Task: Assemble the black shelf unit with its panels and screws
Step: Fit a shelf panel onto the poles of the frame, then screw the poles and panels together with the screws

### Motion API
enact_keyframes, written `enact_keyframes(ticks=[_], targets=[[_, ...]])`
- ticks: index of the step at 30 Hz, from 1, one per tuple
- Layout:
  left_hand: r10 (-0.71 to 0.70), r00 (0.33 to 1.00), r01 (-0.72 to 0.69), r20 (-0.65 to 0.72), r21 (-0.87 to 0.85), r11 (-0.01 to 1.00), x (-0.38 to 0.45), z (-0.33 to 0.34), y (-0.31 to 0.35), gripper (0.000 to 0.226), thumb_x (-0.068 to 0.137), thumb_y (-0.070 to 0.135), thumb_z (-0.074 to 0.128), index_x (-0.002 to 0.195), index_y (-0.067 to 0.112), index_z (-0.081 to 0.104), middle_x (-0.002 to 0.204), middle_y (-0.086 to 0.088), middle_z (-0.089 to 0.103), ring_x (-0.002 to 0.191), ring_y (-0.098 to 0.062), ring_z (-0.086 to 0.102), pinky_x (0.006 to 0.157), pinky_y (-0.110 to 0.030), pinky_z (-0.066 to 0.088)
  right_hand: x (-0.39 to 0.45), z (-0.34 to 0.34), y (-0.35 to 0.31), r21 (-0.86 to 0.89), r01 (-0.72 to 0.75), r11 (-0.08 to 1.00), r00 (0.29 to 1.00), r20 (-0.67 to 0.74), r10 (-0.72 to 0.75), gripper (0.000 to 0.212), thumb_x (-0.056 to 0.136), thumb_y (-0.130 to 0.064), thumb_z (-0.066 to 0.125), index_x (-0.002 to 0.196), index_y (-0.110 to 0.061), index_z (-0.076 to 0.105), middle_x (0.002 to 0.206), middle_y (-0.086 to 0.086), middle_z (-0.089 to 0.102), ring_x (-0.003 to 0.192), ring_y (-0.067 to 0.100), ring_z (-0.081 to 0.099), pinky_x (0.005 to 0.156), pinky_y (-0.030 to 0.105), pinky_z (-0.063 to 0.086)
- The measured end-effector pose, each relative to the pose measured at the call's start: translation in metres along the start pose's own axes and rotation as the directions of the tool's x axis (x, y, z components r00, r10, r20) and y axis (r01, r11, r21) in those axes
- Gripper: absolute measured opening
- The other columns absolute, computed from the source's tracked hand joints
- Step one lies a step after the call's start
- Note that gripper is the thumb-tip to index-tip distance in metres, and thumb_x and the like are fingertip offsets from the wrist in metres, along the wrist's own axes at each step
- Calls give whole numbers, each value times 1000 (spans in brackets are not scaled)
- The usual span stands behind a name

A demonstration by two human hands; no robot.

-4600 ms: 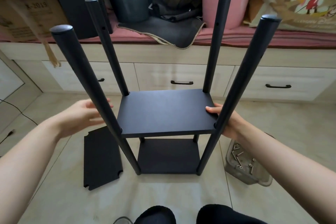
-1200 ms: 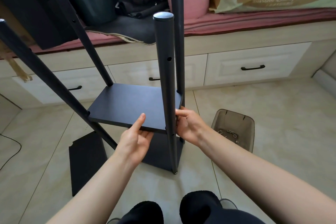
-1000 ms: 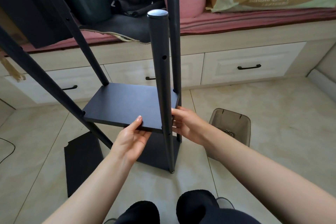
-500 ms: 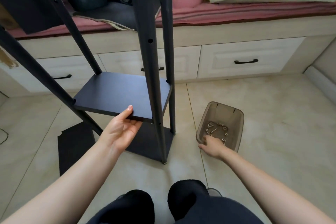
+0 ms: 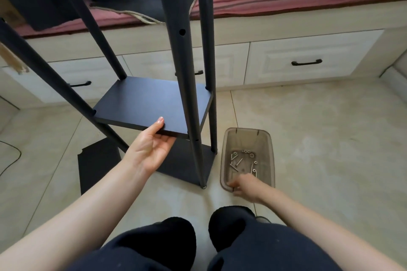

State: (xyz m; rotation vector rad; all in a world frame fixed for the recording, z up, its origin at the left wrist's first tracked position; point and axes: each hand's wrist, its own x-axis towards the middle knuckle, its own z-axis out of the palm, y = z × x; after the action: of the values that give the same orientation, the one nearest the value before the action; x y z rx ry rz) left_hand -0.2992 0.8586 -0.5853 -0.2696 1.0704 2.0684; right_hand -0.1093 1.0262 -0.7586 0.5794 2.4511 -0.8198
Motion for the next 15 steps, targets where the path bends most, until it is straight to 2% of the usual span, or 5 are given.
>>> enact_keyframes(ticks=[3,5,8,11,15], targets=[[-3,1000,3,-15,-8,1000,-2,3,-1,16,100,6,55,114,4,60,108,-14,73,106,-26,71,102,-45,51,-4,15,-7,22,43,999,996,79,-44,31,92,-17,63,123,-15,67,121,8,70,115,25,63,100,36,49],[1,1000,-1,-24,-13,1000,-3,4,-1,14,100,6,55,112,4,60,108,-15,73,108,-27,70,103,-45,50,-2,18,-9,62,57,996,991,119,-64,35,91,-26,65,125,-21,67,123,-1,70,115,17,64,101,31,48],[1,1000,-2,-19,-19,1000,-4,5,-1,11,100,6,55,107,3,62,108,-15,73,114,-27,67,105,-44,49,6,9,-8,150,41,988,997,62,-50,27,93,-35,66,116,-22,73,116,-5,73,105,11,67,100,29,50],[4,1000,-4,-19,-8,1000,-4,5,-2,11,100,7,54,106,4,63,109,-13,73,115,-26,67,105,-43,49,24,-1,-3,142,-56,988,997,-49,63,24,96,-22,62,115,-11,72,114,7,72,106,22,67,96,29,50],[-3,1000,2,-17,-10,1000,-1,1,-1,15,99,8,55,112,5,63,109,-12,75,110,-25,70,101,-43,51,51,3,3,144,-156,977,981,-89,170,21,94,-13,55,105,-3,70,110,17,70,104,32,66,85,33,51]])
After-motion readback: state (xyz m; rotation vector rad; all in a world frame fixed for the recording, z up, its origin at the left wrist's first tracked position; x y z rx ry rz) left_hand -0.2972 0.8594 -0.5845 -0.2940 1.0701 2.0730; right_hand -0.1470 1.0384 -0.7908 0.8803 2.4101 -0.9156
